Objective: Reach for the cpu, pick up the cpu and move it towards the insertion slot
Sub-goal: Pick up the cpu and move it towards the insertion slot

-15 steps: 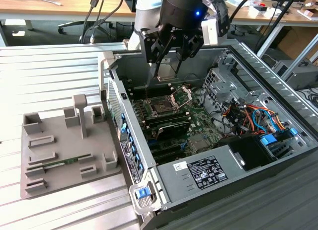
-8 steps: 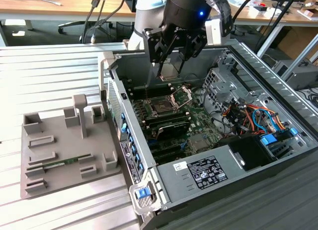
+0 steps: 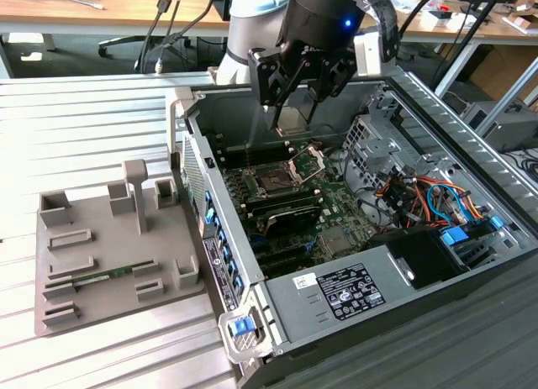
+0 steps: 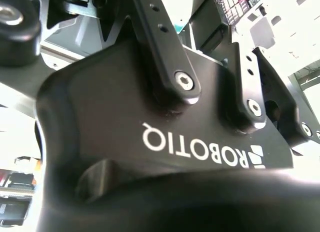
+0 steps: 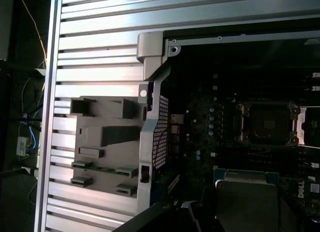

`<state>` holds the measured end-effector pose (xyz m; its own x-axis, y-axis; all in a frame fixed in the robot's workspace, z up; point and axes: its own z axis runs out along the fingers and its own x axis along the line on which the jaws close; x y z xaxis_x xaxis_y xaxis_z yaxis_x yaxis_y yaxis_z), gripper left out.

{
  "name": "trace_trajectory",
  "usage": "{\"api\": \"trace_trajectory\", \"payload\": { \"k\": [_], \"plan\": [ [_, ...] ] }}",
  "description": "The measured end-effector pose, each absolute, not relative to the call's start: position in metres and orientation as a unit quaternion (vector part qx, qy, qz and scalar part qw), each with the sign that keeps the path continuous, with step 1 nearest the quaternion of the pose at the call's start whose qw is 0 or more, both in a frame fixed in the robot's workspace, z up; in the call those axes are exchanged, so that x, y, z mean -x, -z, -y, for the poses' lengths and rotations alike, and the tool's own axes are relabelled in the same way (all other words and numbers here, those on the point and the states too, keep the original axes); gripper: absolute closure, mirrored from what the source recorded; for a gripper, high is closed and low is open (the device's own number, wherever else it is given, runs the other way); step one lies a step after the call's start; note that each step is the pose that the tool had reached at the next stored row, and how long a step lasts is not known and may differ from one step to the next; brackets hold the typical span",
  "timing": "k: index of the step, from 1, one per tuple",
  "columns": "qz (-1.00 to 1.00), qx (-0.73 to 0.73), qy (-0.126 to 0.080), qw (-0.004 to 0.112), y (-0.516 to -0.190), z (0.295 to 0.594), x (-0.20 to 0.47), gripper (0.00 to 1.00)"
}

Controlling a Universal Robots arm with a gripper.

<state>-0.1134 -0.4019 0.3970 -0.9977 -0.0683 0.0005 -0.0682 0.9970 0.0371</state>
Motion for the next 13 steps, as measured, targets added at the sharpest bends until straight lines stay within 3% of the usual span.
{"api": "trace_trajectory", "payload": {
  "k": [13],
  "plan": [
    [0.999,-0.034,0.019,0.001,-0.397,0.402,0.102,0.45]
  ]
}}
